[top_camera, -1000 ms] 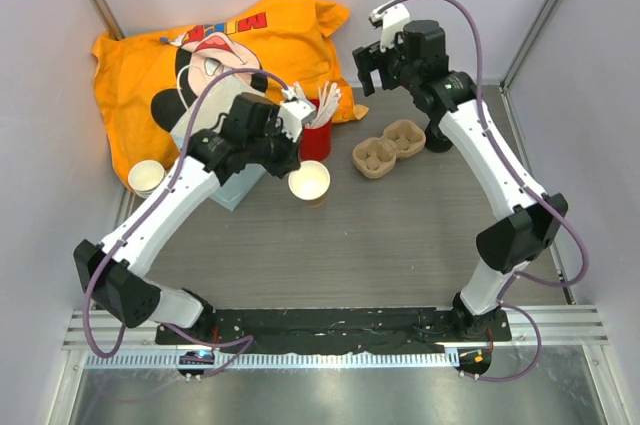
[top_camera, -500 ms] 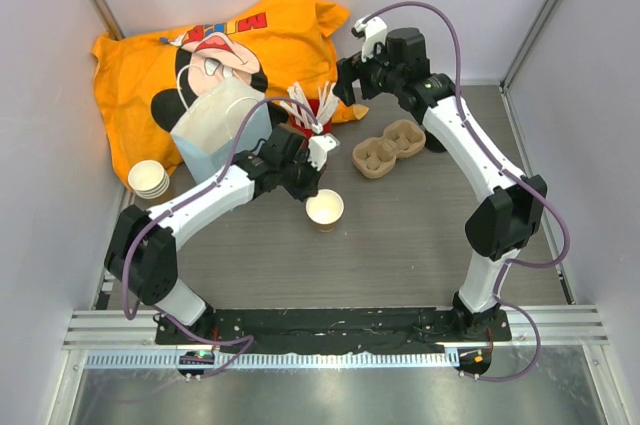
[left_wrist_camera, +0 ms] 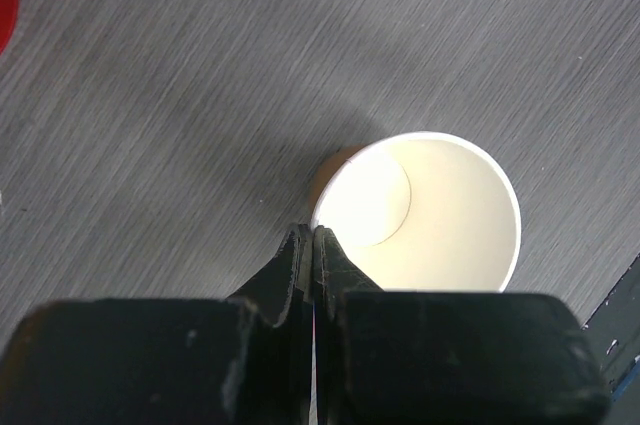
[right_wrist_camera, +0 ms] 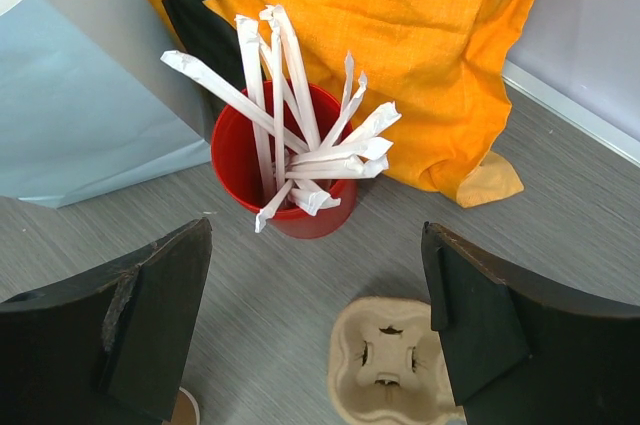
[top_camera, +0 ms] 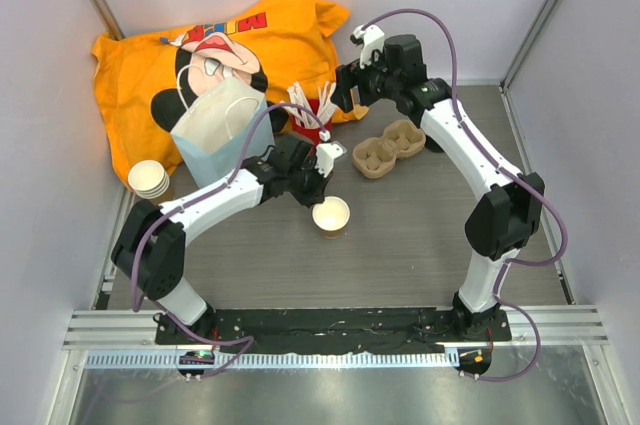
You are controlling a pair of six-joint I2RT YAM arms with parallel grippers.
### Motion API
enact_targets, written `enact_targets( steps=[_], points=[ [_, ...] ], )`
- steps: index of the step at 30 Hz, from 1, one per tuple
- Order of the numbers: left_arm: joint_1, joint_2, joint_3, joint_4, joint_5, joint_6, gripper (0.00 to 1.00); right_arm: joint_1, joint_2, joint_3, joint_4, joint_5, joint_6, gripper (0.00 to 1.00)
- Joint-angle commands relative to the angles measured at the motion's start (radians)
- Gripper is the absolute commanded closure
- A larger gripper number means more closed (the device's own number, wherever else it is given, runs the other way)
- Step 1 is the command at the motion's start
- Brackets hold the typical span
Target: Pack the takeout coffee
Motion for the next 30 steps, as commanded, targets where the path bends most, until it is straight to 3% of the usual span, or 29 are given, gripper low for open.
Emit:
enact_targets(
  steps=[1, 9, 12, 21, 25, 30],
  points=[
    [-0.017, 0.02, -0.005, 0.052, 0.022, -0.017, 1.0, 0.0, -0.027, -0.002, 0.052, -0.006, 0.01, 0.1],
    [-0.031, 0.039, -0.008, 0.057, 0.025, -0.029, 1.0, -0.002, -0.035, 0.0, 0.052, 0.029, 0.002, 0.1],
    [-0.033, 0.035, -0.006, 0.059, 0.028, -0.034, 0.94, -0.008, -0.045, -0.015, 0.052, 0.078, -0.013, 0.08],
    [-0.033, -0.006, 0.015, 0.039, 0.005, -0.025, 0.54, -0.19, -0.119, -0.103, 0.066, 0.109, 0.01, 0.05],
    [-0.028, -0.04, 0.043, 0.019, -0.029, -0.014, 0.3, -0.281, -0.125, -0.14, 0.065, 0.147, 0.014, 0.05],
    [0.003, -0.087, 0.115, -0.026, -0.049, -0.008, 0.16, -0.371, -0.088, -0.173, 0.051, 0.187, 0.019, 0.05]
  ],
)
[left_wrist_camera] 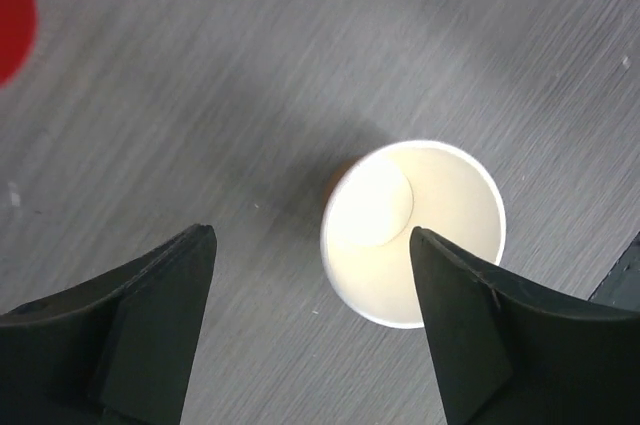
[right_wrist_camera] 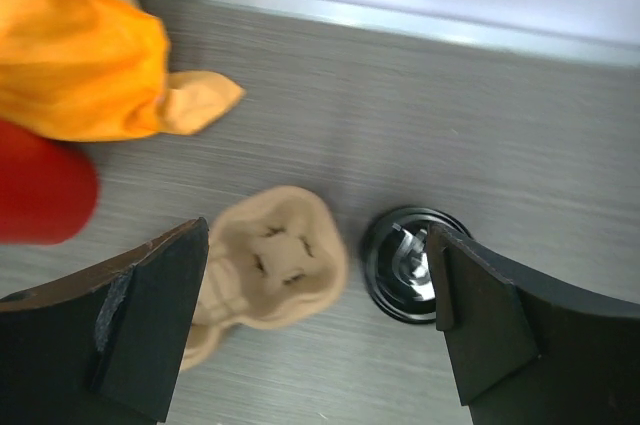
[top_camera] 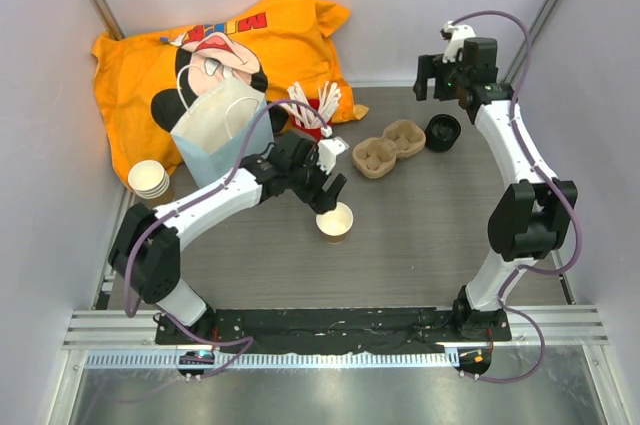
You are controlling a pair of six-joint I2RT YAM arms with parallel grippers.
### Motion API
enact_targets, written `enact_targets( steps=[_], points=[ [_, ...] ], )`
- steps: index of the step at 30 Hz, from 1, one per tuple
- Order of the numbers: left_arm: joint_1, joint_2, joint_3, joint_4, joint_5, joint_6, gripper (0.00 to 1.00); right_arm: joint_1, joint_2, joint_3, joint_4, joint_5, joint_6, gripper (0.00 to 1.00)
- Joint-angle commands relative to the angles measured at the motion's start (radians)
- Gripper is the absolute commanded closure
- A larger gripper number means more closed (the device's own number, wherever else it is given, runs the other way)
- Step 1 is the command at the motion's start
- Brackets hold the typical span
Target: Pack the takeout coffee
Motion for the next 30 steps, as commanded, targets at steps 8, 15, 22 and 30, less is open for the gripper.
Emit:
enact_targets(
  steps=[8, 15, 22, 30],
  points=[
    [0.097, -0.15, 0.212, -0.084, -0.054, 0.029, 0.0, -0.067, 0.085, -0.01, -0.064, 0.232, 0.051, 0.07],
    [0.109, -0.202, 0.221, -0.129, -0.069, 0.039, 0.0, -0.113, 0.172, 0.032, -0.121, 0.313, 0.105, 0.1],
    [0.112, -0.225, 0.198, -0.135, -0.074, 0.04, 0.0, -0.139, 0.212, 0.032, -0.133, 0.326, 0.134, 0.16],
    [0.114, -0.231, 0.195, -0.132, -0.066, 0.034, 0.0, -0.149, 0.257, 0.038, -0.146, 0.321, 0.15, 0.28]
  ],
)
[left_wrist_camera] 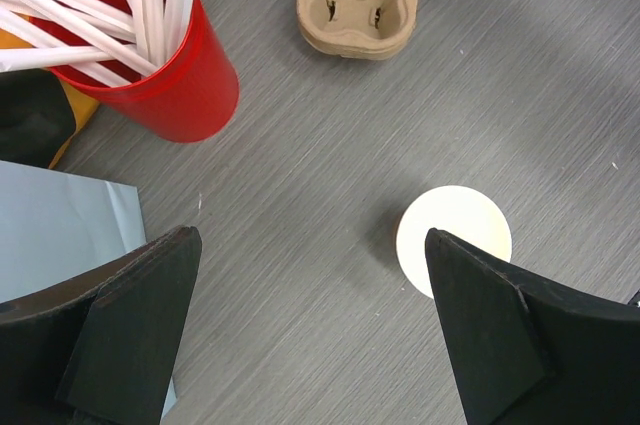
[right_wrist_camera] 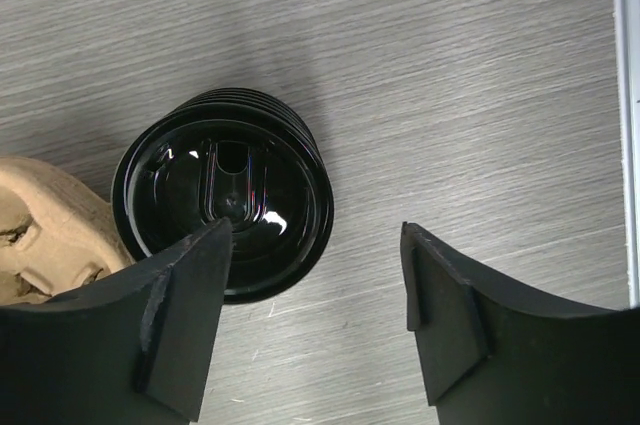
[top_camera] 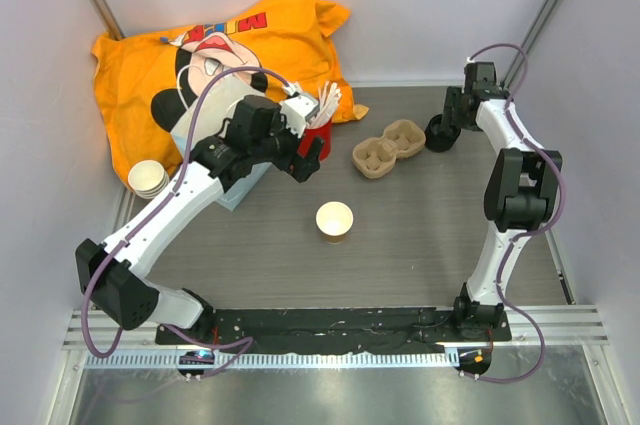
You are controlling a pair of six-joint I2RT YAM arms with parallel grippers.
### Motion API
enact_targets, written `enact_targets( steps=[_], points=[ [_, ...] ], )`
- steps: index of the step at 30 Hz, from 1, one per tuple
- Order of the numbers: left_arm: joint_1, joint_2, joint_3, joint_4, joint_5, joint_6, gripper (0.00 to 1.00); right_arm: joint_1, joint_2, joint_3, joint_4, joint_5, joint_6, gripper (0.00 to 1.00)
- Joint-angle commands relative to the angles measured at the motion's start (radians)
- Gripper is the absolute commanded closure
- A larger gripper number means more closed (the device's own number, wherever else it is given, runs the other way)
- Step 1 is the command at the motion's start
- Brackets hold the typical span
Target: Pack the takeout coffee
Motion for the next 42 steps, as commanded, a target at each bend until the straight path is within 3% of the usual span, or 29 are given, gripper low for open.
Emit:
enact_targets(
  steps=[1, 11, 15, 30, 37, 42],
  points=[
    [0.004, -0.037, -0.004, 0.005, 0.001, 0.005, 0.0, -0.007, 0.026, 0.044, 0.006, 0.011, 0.027, 0.31],
    [0.007, -0.038, -0.007, 0.003, 0.005, 0.001, 0.0, -0.029, 0.055, 0.059, 0.003, -0.013, 0.047, 0.45],
    [0.007, -0.035, -0.004, 0.005, 0.005, 0.001, 0.0, -0.033, 0.058, 0.06, 0.003, -0.03, 0.049, 0.59],
    [0.007, -0.032, 0.005, -0.001, 0.01, -0.003, 0.0, -0.035, 0.082, 0.07, 0.001, -0.068, 0.07, 0.77],
    [0.007, -0.029, 0.0, 0.002, 0.015, -0.006, 0.0, -0.035, 0.066, 0.068, 0.003, -0.07, 0.072, 0.78],
    [0.007, -0.029, -0.003, 0.005, 0.016, -0.009, 0.0, -0.035, 0.056, 0.071, -0.002, -0.075, 0.07, 0.85]
  ],
)
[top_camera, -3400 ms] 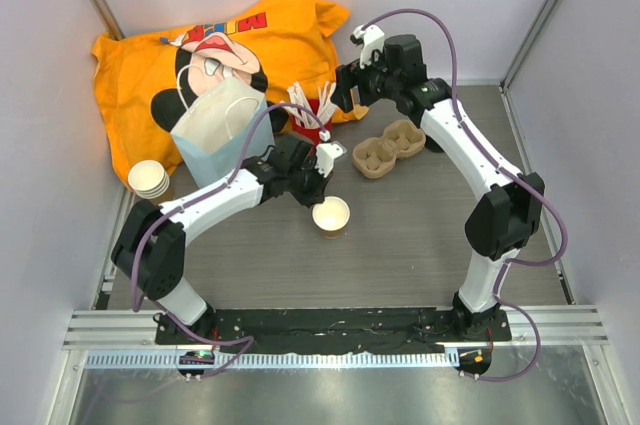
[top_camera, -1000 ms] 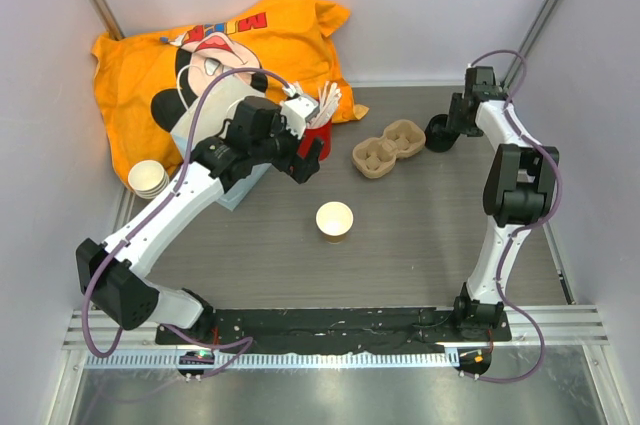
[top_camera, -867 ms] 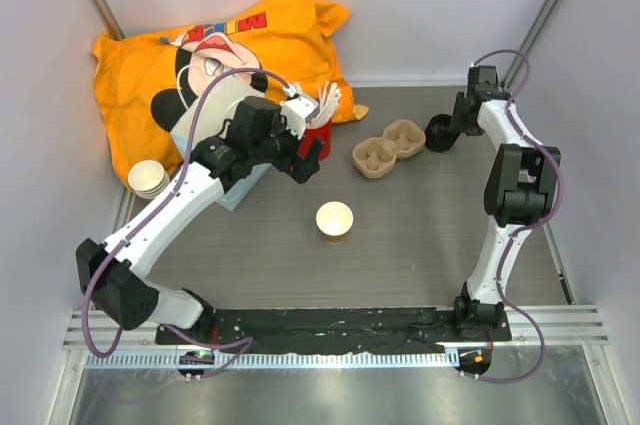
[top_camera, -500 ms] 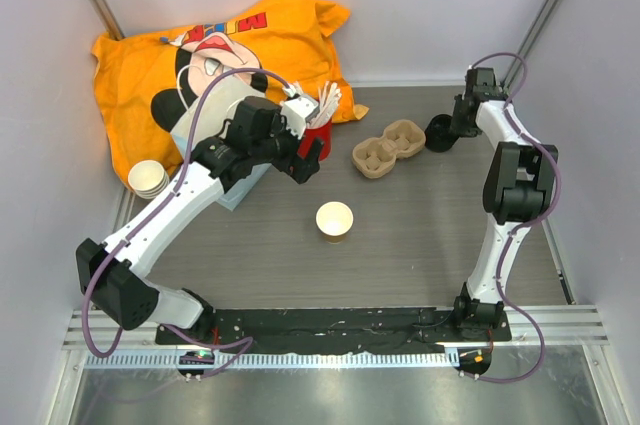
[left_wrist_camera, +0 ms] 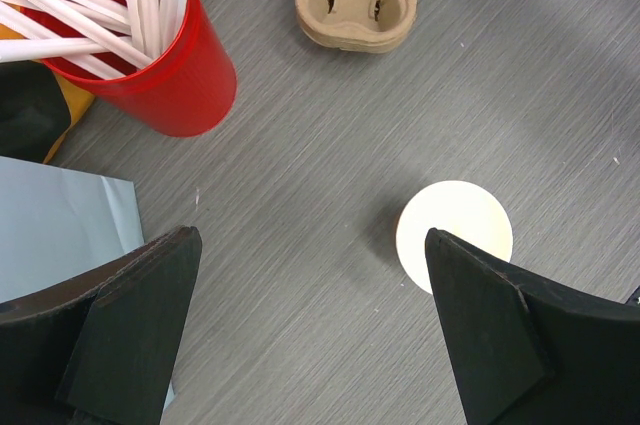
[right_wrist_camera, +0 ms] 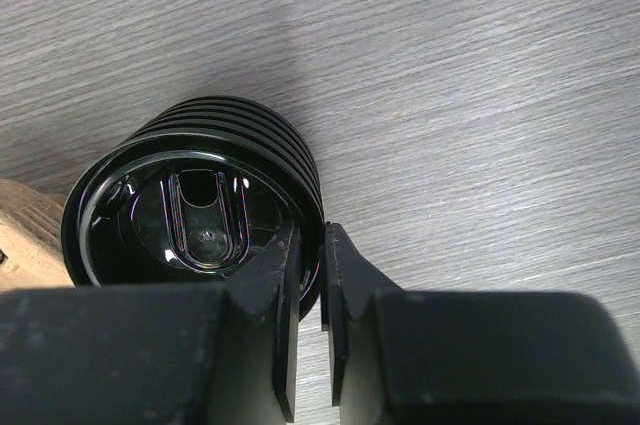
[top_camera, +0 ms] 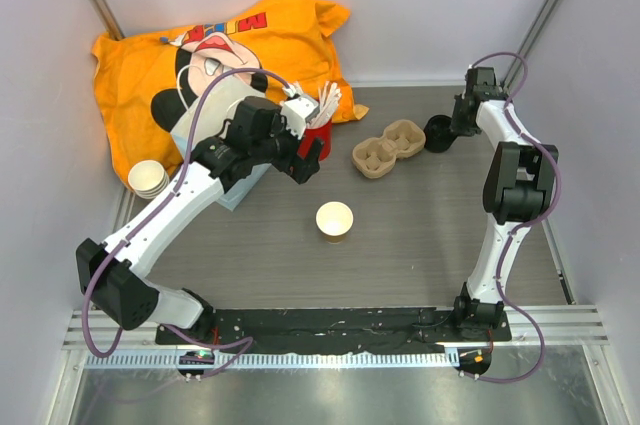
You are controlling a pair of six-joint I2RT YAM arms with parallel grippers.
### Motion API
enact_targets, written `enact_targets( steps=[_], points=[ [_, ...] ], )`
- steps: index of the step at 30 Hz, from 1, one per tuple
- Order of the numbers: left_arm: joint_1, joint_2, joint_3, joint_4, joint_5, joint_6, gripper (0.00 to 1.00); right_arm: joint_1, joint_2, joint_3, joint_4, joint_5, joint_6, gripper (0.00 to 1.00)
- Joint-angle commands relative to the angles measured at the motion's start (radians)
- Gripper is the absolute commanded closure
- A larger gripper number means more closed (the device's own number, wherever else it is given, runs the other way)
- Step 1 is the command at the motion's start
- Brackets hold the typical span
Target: Pack the takeout coffee
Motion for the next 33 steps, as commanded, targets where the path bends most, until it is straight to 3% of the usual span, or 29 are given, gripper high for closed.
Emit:
enact_targets(
  steps=[1, 5, 14, 33],
  points=[
    [0.005, -0.029, 0.006, 0.009, 0.015, -0.005, 0.0, -0.003, -0.033, 0.045, 0.006, -0.008, 0.007, 0.86],
    [0.005, -0.029, 0.006, 0.009, 0.015, -0.005, 0.0, -0.003, -0.044, 0.053, 0.006, -0.006, 0.007, 0.91],
    [0.005, -0.026, 0.006, 0.014, 0.013, -0.001, 0.0, -0.003, -0.077, 0.097, -0.032, -0.011, -0.01, 0.92],
    [0.005, -0.032, 0.0, 0.016, 0.018, -0.007, 0.0, -0.003, -0.027, 0.094, -0.059, -0.011, -0.031, 0.83]
  ],
)
